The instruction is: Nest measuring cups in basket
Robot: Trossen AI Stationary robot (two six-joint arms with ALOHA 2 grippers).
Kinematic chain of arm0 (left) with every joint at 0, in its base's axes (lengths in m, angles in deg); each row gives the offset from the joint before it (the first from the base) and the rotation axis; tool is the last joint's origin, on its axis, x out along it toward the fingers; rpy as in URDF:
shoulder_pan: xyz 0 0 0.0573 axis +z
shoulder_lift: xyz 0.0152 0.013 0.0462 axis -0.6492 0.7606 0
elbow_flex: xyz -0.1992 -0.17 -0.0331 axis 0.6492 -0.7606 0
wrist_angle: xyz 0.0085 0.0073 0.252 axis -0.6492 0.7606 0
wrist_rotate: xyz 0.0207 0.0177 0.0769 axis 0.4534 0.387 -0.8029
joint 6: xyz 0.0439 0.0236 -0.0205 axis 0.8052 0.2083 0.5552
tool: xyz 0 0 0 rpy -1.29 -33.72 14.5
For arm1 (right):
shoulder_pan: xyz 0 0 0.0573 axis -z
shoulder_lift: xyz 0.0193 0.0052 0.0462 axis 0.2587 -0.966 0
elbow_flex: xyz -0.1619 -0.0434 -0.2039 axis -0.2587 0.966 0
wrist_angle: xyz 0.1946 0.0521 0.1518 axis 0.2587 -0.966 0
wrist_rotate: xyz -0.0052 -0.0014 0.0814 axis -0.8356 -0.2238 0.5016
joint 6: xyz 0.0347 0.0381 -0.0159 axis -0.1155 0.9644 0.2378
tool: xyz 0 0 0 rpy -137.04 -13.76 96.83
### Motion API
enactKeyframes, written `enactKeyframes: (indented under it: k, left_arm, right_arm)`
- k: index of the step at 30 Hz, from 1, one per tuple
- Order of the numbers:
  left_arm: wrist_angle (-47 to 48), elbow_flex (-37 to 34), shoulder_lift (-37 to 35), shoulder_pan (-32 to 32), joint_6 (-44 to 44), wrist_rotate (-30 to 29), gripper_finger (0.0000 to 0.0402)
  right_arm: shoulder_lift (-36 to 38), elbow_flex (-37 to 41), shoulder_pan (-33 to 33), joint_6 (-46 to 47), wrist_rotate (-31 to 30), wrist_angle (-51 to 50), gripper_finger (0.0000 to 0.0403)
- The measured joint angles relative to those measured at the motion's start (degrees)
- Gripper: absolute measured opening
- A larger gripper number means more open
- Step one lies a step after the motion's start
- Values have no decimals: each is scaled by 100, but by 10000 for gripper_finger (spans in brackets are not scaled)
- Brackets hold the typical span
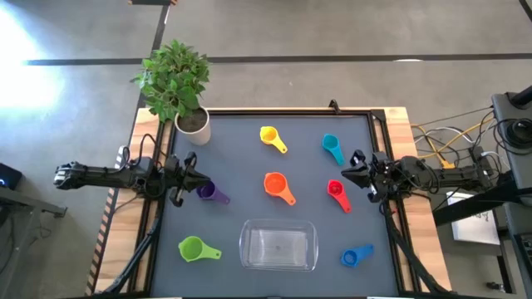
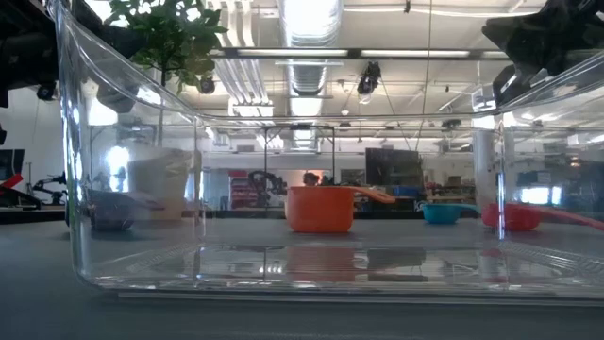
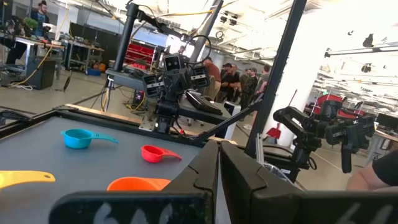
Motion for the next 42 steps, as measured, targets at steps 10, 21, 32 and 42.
enactKeyframes:
  k: [10,21,32,42]
  left_arm:
    - [-1,0,-1,0,43,0,0]
    - [-201,2,-2,1,79,-1,0]
    - [-1053,2,-2,-2,-406,-3,0]
    - [-1475,342,-2,-1,78,-5,0]
  right_arm:
    - [0,1,0,0,0,0,22]
    - [0,0,0,0,0,1,22]
    - [0,0,0,0,0,1,22]
    - [0,1,0,0,-1,0,22]
